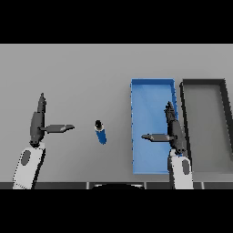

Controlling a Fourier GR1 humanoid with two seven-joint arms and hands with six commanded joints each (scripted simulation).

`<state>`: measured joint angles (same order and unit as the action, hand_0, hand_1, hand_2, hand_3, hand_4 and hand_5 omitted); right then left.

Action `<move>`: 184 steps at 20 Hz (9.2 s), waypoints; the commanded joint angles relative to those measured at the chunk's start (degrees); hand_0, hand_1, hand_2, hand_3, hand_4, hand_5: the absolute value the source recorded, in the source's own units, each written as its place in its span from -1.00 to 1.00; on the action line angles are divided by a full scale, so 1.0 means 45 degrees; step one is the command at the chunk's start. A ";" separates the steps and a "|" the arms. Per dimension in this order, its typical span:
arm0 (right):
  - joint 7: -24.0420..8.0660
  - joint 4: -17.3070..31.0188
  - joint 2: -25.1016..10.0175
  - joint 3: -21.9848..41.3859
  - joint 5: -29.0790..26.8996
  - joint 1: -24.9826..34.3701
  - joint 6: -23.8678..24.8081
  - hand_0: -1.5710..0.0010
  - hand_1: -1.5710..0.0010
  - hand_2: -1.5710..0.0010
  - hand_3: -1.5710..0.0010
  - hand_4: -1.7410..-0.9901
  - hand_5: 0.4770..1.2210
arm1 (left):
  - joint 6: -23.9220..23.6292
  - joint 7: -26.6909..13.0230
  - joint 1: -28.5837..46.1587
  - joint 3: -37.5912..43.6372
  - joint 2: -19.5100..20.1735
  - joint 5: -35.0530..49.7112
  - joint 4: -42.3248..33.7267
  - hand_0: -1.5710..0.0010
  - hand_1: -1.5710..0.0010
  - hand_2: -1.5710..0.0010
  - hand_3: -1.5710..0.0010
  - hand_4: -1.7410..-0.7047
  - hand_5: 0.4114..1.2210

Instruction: Pick up the blue pipe and place it into the blue bin.

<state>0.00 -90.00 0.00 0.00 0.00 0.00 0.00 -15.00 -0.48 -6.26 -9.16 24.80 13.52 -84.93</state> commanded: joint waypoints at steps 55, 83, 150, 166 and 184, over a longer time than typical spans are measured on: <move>0.0469 -0.1303 -0.2025 0.1036 0.1737 -0.1096 -0.1087 1.00 1.00 1.00 1.00 0.16 -0.49 | 0.5809 0.1644 -0.1375 -0.4606 -0.3223 -0.1613 0.2250 -0.49 -0.55 -0.61 -0.59 -0.76 0.68; 0.1159 -0.0210 -0.2337 0.1048 0.1256 -0.0250 -0.2183 1.00 1.00 1.00 1.00 0.41 -0.44 | 0.5665 0.0274 -0.2287 -0.5060 -0.3653 -0.1205 -0.1081 -1.00 -1.00 -1.00 -0.83 -0.98 1.00; -0.3581 -0.1447 -0.1839 0.4686 -0.6105 0.7788 -0.7855 -1.00 -1.00 -1.00 -1.00 -0.33 1.00 | 0.7949 -0.0546 -0.1671 -0.3533 -0.4830 -0.4199 -0.0866 0.95 0.96 0.96 0.96 0.63 -0.47; -0.5459 0.1397 -0.3983 0.1108 -1.1318 1.4036 -0.3833 -1.00 -1.00 -1.00 -1.00 -0.35 1.00 | 0.7959 -0.1124 -0.1184 -0.3696 -0.4643 -0.4231 -0.1502 1.00 1.00 1.00 1.00 0.61 -0.81; -0.7428 0.5894 -0.4644 0.0374 -0.6753 0.9761 -0.2297 -1.00 -1.00 -1.00 -1.00 -0.36 1.00 | 0.8115 -0.0936 -0.1135 -0.3465 -0.4336 -0.4084 -0.1603 1.00 1.00 1.00 1.00 0.67 -0.83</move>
<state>-33.59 -63.44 -20.89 1.69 -30.33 43.85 -10.47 21.52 -4.56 -11.35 -24.75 5.30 -4.84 -92.14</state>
